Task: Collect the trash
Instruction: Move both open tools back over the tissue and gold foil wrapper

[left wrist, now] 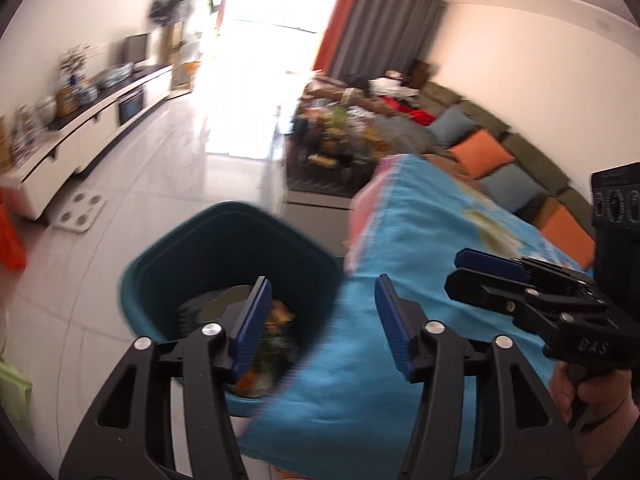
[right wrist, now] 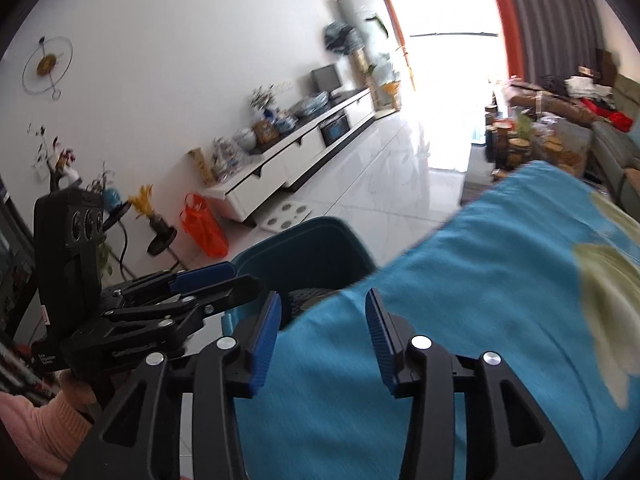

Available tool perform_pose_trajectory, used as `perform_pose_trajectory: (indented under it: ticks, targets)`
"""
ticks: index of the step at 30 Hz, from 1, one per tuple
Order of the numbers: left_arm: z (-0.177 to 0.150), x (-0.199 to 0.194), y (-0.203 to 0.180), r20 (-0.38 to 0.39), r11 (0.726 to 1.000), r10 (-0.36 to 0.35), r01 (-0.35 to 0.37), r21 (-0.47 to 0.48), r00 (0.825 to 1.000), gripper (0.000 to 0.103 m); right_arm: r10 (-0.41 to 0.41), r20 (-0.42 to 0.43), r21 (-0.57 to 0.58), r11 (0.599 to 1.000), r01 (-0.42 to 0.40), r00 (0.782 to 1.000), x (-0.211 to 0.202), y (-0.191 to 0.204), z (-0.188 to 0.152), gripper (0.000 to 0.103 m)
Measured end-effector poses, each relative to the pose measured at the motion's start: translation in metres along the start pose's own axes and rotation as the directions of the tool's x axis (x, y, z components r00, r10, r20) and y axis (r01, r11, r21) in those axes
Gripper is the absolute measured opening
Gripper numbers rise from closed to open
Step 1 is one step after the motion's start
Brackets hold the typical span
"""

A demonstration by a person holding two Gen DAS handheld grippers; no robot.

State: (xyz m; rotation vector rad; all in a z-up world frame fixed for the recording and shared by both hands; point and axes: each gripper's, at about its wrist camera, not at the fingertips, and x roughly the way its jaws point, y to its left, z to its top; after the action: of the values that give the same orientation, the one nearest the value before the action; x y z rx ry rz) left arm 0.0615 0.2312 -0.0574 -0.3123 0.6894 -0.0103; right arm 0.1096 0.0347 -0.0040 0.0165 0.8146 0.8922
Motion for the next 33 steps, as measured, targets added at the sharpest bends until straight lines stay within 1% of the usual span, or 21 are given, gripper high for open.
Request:
perform_pose_trajectory:
  ticks: [3, 7, 10, 13, 15, 16, 19, 21, 23, 26, 28, 30, 32, 33]
  targets:
    - [-0.004, -0.003, -0.031, 0.002, 0.995, -0.082, 0.081, 0.053, 0.997, 0.057, -0.036, 0.042, 0.046, 0.998, 0.034, 0.998, -0.033, -0.02, -0.01, 0.046]
    - [-0.011, 0.002, -0.075, -0.025, 0.976, -0.177, 0.178, 0.122, 0.984, 0.059, -0.114, 0.09, 0.113, 0.988, 0.104, 0.989, -0.076, -0.049, -0.027, 0.049]
    - [-0.018, 0.014, -0.112, -0.068, 0.956, -0.238, 0.246, 0.161, 0.969, 0.06, -0.183, 0.107, 0.161, 0.973, 0.164, 0.977, -0.102, -0.07, -0.041, 0.049]
    - [-0.025, 0.027, -0.149, -0.117, 0.931, -0.29, 0.308, 0.194, 0.95, 0.06, -0.254, 0.113, 0.213, 0.951, 0.226, 0.961, -0.128, -0.094, -0.057, 0.049]
    - [-0.029, 0.036, -0.176, -0.15, 0.909, -0.325, 0.352, 0.223, 0.934, 0.06, -0.286, 0.117, 0.241, 0.937, 0.252, 0.951, -0.141, -0.108, -0.063, 0.05]
    - [-0.031, 0.04, -0.185, -0.162, 0.901, -0.336, 0.366, 0.232, 0.928, 0.06, -0.305, 0.12, 0.255, 0.929, 0.267, 0.945, -0.148, -0.115, -0.066, 0.05]
    - [-0.037, 0.053, -0.22, -0.211, 0.87, -0.372, 0.419, 0.261, 0.904, 0.06, -0.353, 0.134, 0.296, 0.906, 0.303, 0.926, -0.168, -0.136, -0.075, 0.05]
    - [-0.038, 0.063, -0.237, -0.241, 0.856, -0.387, 0.444, 0.263, 0.89, 0.06, -0.377, 0.139, 0.318, 0.893, 0.32, 0.916, -0.178, -0.15, -0.079, 0.05]
    - [-0.041, 0.074, -0.257, -0.279, 0.84, -0.403, 0.473, 0.265, 0.872, 0.06, -0.391, 0.146, 0.34, 0.882, 0.326, 0.909, -0.186, -0.161, -0.082, 0.05]
    - [-0.045, 0.092, -0.283, -0.323, 0.824, -0.408, 0.497, 0.273, 0.854, 0.06, -0.41, 0.149, 0.354, 0.872, 0.339, 0.9, -0.192, -0.174, -0.086, 0.05]
    - [-0.046, 0.104, -0.296, -0.348, 0.817, -0.415, 0.513, 0.264, 0.841, 0.06, -0.416, 0.151, 0.36, 0.868, 0.342, 0.897, -0.196, -0.183, -0.087, 0.05]
    - [-0.047, 0.116, -0.308, -0.37, 0.816, -0.417, 0.521, 0.25, 0.83, 0.06, -0.418, 0.15, 0.365, 0.866, 0.342, 0.896, -0.201, -0.192, -0.088, 0.05]
    - [-0.047, 0.128, -0.318, -0.387, 0.816, -0.414, 0.524, 0.243, 0.824, 0.06, -0.418, 0.15, 0.367, 0.865, 0.342, 0.896, -0.201, -0.195, -0.088, 0.05]
    - [-0.046, 0.132, -0.321, -0.392, 0.817, -0.409, 0.523, 0.245, 0.824, 0.06, -0.417, 0.15, 0.368, 0.865, 0.341, 0.896, -0.201, -0.197, -0.087, 0.05]
